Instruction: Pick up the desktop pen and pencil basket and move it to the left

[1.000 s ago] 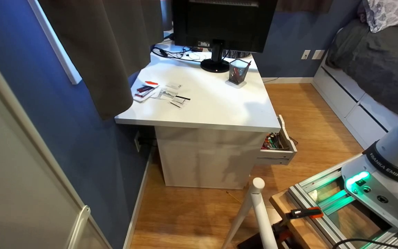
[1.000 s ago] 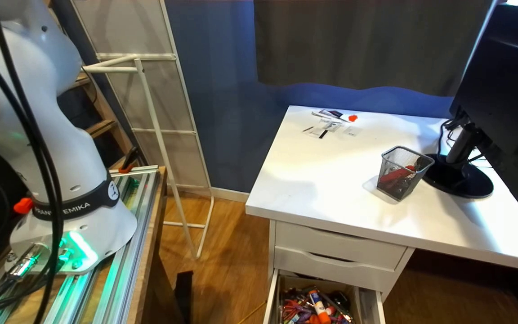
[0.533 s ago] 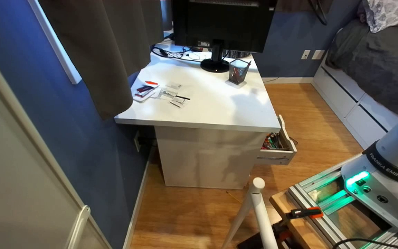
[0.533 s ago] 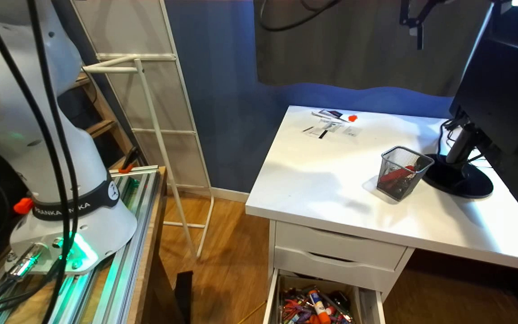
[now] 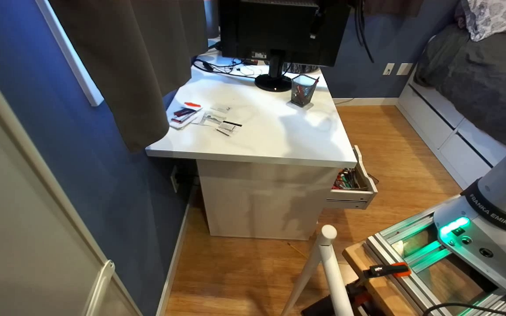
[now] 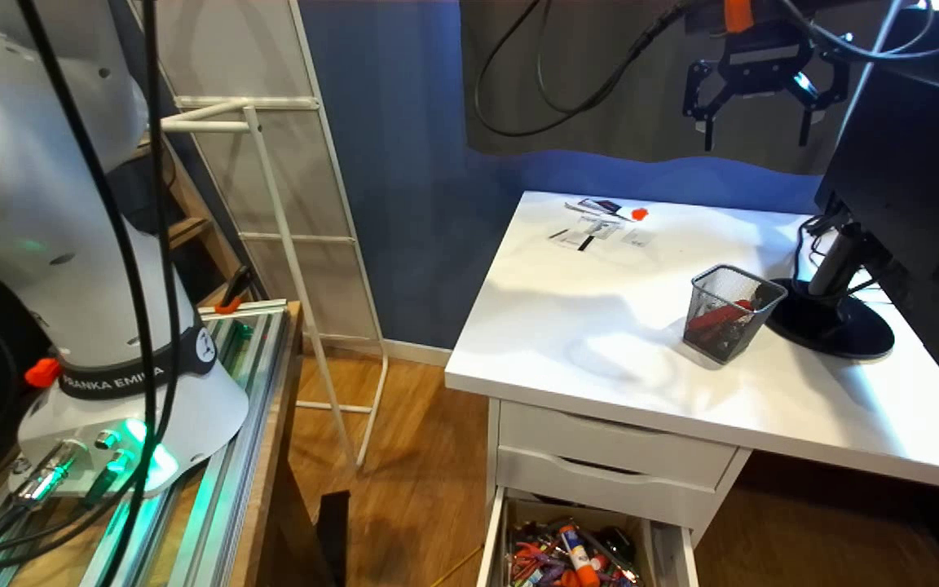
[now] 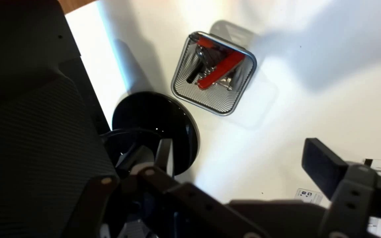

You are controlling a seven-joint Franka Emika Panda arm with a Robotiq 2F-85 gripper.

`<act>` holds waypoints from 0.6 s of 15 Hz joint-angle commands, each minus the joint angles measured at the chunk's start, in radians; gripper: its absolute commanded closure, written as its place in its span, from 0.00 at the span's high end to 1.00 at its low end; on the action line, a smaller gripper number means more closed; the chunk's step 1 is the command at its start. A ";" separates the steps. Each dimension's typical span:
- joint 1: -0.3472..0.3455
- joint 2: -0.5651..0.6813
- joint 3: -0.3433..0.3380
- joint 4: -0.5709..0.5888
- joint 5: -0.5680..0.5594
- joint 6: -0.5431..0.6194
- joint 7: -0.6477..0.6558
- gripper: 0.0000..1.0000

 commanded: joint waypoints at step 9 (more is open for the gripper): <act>0.001 0.054 0.014 0.005 0.027 0.013 0.041 1.00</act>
